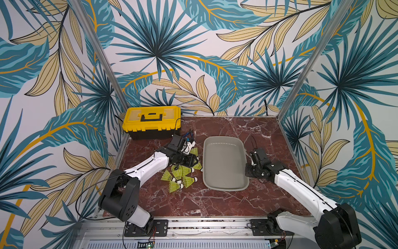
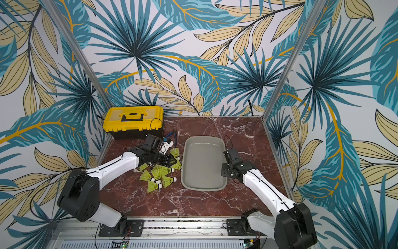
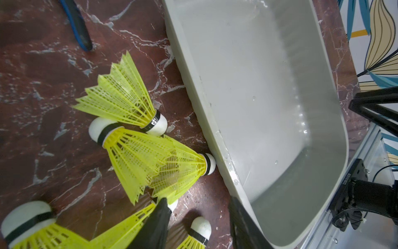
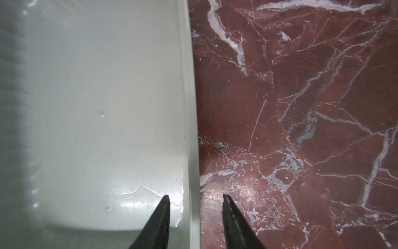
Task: Put the shuttlecocks into the storage box
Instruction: Place the storage box at the center of the board, then pick up the shuttlecock at the center of the board.
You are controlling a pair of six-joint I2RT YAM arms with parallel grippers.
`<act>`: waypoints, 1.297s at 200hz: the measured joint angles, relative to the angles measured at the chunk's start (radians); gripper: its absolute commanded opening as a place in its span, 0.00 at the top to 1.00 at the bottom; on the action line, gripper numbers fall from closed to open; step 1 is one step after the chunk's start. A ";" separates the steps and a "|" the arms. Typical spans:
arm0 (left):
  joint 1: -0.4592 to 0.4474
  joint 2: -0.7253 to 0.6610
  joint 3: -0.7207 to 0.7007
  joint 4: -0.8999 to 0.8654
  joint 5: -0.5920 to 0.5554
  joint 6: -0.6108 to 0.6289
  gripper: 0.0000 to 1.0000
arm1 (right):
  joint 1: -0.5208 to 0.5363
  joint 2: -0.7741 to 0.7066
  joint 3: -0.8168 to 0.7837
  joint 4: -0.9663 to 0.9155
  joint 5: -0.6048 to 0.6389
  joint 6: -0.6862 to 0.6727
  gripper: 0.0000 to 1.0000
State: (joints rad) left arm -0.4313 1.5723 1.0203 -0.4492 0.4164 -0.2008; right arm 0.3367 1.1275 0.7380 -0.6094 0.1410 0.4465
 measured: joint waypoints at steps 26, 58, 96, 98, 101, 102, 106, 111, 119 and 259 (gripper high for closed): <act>0.000 0.039 0.013 -0.008 0.000 0.013 0.54 | 0.000 -0.039 -0.007 0.002 0.013 0.006 0.57; 0.000 0.081 0.032 -0.014 -0.005 0.027 0.56 | 0.000 -0.061 -0.007 0.002 0.020 0.009 0.57; 0.000 0.120 0.059 -0.019 -0.005 0.037 0.72 | 0.000 -0.063 -0.007 0.001 0.023 0.010 0.57; 0.000 0.122 0.060 -0.019 -0.005 0.042 0.73 | 0.000 -0.063 -0.007 0.001 0.023 0.010 0.57; 0.000 0.124 0.062 -0.019 -0.005 0.042 0.74 | 0.000 -0.063 -0.007 0.001 0.023 0.010 0.57; 0.000 0.124 0.062 -0.019 -0.005 0.039 0.74 | 0.000 -0.063 -0.007 0.002 0.023 0.010 0.57; 0.000 0.126 0.063 -0.020 -0.005 0.047 0.77 | 0.000 -0.063 -0.007 0.001 0.023 0.010 0.57; 0.000 0.126 0.063 -0.021 -0.005 0.045 0.80 | 0.000 -0.063 -0.007 0.001 0.023 0.010 0.57; 0.000 0.126 0.063 -0.023 -0.005 0.048 0.84 | 0.000 -0.063 -0.007 0.001 0.023 0.010 0.57; 0.000 -0.163 0.060 0.057 0.039 -0.159 1.00 | 0.001 -0.132 -0.022 0.207 -0.188 -0.056 0.53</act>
State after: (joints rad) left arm -0.4313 1.4097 1.0805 -0.3920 0.4553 -0.3599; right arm 0.3374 0.9955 0.7158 -0.4023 -0.0467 0.3901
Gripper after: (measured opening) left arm 0.042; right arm 0.469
